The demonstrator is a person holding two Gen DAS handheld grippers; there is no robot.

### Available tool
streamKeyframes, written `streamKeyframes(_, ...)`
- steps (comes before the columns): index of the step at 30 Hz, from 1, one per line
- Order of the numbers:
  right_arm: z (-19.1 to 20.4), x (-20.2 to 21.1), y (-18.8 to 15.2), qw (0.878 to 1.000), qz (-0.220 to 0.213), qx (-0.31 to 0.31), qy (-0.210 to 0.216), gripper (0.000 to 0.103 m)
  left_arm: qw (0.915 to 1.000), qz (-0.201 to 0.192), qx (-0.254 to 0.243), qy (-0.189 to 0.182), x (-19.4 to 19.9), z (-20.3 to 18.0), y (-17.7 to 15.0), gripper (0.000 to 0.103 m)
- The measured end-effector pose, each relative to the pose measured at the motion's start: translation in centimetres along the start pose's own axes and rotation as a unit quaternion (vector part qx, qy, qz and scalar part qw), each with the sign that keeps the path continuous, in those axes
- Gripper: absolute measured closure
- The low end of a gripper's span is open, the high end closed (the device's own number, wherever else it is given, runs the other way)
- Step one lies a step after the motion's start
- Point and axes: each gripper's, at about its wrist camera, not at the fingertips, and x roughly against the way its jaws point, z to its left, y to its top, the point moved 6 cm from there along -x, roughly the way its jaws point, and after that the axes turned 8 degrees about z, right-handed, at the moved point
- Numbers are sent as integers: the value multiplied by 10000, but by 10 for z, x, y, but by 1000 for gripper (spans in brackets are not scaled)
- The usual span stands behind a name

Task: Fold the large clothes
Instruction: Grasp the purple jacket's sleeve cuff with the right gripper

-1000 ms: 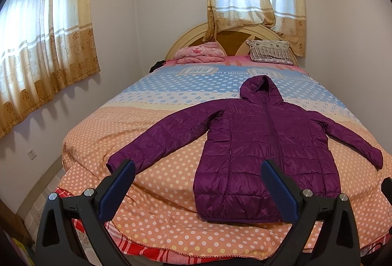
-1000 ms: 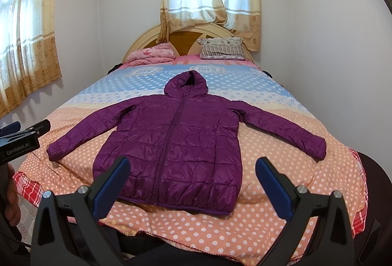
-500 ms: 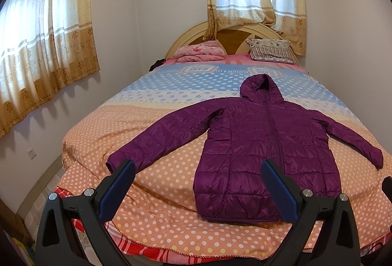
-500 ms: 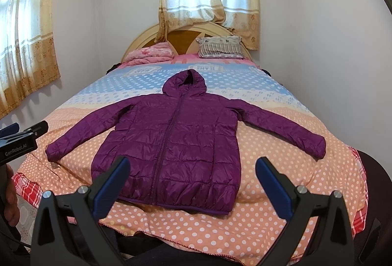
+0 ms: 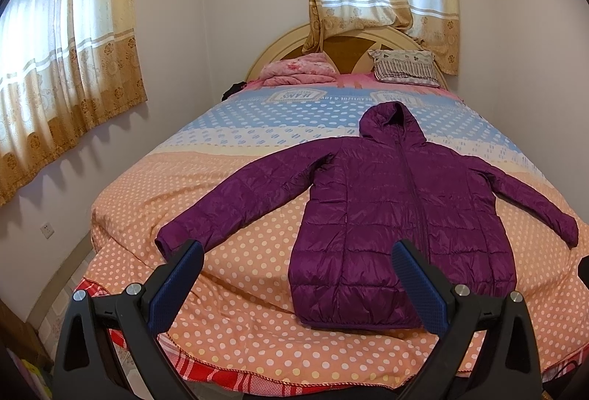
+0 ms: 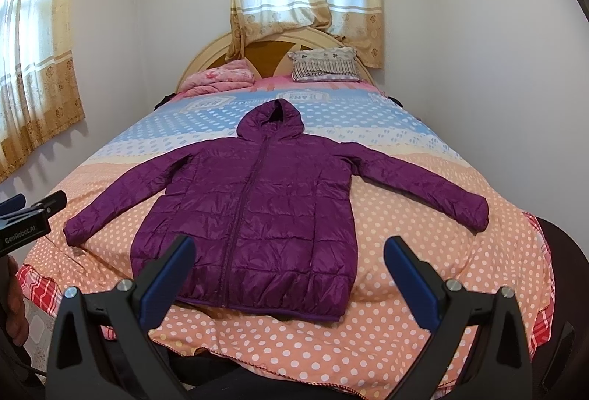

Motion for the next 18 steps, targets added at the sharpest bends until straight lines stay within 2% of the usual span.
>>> streamKeyframes(5, -12, -17, -2, 9999, 107, -45, -30, 0, 9995, 204, -212, -63, -21, -10, -4, 1)
streamKeyframes(8, -36, -41, -2, 9993, 283, -263, 10, 0, 9982, 350, -472, -117, -46, -21, -2, 1)
streamKeyframes(10, -60, -60, -1, 9981, 383, -476, -60, 0, 9971, 355, -672, -24, -65, -27, 2, 1)
streamKeyframes(15, -159, -112, 4, 9868, 659, -1316, -668, 0, 9965, 236, -804, -44, -119, -35, 24, 1)
streamKeyframes(18, -220, -137, 8, 9747, 784, -1831, -1016, 0, 9957, 419, -823, -63, -164, -42, 40, 1)
